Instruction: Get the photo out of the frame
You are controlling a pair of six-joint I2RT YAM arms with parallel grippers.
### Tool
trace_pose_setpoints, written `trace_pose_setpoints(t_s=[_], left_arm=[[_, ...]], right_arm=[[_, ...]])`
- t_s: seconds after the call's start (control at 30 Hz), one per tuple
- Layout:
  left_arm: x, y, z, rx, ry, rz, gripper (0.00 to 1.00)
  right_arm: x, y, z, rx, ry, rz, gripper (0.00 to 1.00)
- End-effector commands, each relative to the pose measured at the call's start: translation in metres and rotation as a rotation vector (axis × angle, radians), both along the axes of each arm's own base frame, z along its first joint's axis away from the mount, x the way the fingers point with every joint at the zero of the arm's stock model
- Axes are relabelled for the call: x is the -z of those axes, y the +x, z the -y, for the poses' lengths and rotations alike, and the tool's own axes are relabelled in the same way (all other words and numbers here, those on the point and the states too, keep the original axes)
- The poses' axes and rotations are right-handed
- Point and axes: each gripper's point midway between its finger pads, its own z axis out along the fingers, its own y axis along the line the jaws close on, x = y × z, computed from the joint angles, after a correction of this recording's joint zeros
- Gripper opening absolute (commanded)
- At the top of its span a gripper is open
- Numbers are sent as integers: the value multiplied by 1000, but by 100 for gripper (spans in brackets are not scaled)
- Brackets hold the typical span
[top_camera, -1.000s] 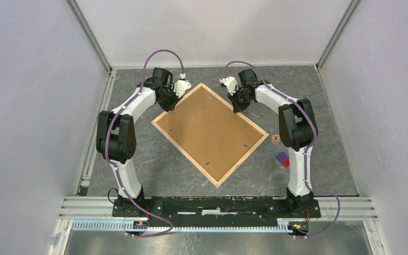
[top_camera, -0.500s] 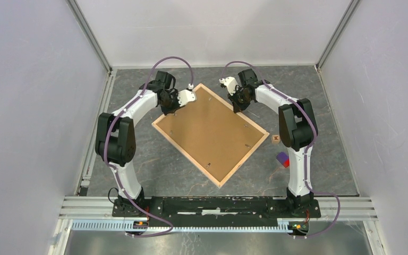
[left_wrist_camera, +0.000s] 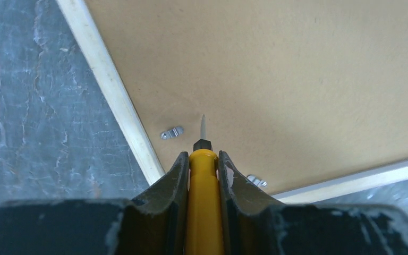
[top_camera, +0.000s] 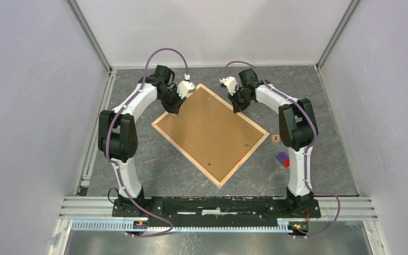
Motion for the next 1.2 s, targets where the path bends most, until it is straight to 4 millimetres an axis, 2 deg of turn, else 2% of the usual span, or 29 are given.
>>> trace_pose_setpoints(t_s=[0.0, 0.13, 0.2, 0.3, 0.47, 0.6, 0.73, 0.83, 1.0, 1.17], left_arm=[[-37, 13, 13, -288, -240, -100, 2], [-55, 20, 17, -396, -367, -152, 2], [-60, 17, 20, -417, -403, -188, 2], [-67, 9, 28, -446, -447, -251, 2], [-80, -6, 45, -497, -547, -373, 2], [-84, -20, 60, -512, -600, -479, 2], [-85, -36, 74, -507, -634, -574, 2], [-87, -46, 83, -494, -660, -634, 2], [-89, -57, 95, -456, -667, -664, 2], [-93, -66, 104, -424, -684, -703, 2]], right_arm=[[6, -7, -7, -34, 28, -22, 7], [-27, 7, -12, -31, 77, 46, 28], [-46, 12, -16, -59, 110, 74, 38], [-75, 15, -21, -114, 174, 122, 47], [-122, -12, -48, -257, 348, 148, 59], [-142, -42, -77, -346, 460, 107, 60], [-151, -72, -106, -432, 539, 46, 60], [-149, -91, -125, -478, 533, 27, 58], [-142, -107, -146, -519, 515, 13, 54], [-131, -109, -152, -513, 485, 7, 48]])
